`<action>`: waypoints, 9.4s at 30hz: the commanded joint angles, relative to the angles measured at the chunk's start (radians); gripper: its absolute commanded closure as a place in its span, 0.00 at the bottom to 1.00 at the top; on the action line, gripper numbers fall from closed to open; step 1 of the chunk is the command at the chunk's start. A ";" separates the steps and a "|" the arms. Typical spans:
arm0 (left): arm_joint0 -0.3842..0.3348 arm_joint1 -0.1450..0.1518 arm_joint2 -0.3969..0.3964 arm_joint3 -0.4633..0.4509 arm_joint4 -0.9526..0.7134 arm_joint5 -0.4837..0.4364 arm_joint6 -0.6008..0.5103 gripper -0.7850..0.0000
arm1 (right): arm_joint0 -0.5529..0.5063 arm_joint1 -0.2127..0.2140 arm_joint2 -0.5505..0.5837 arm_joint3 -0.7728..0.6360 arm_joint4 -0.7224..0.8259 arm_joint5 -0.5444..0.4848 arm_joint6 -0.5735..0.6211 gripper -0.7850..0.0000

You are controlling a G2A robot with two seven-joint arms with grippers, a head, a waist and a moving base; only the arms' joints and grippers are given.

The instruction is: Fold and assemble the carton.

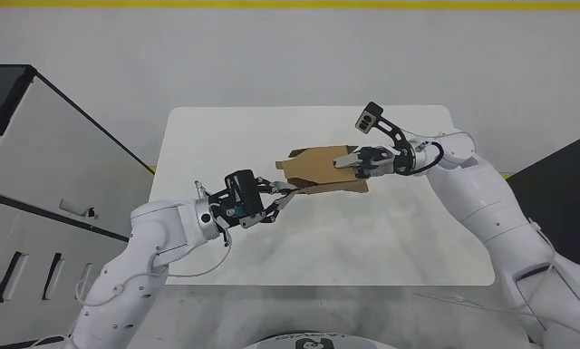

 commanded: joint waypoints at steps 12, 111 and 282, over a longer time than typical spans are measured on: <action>-0.003 0.006 0.020 -0.012 0.009 -0.018 -0.002 1.00 | -0.014 -0.011 0.026 -0.007 -0.019 0.015 -0.004 1.00; -0.034 0.022 0.143 -0.056 0.068 0.084 -0.064 1.00 | -0.116 -0.064 0.129 -0.099 -0.126 0.131 -0.099 1.00; 0.045 0.051 -0.020 -0.090 0.003 0.135 0.024 1.00 | -0.042 0.100 -0.118 -0.196 0.225 -0.080 0.060 1.00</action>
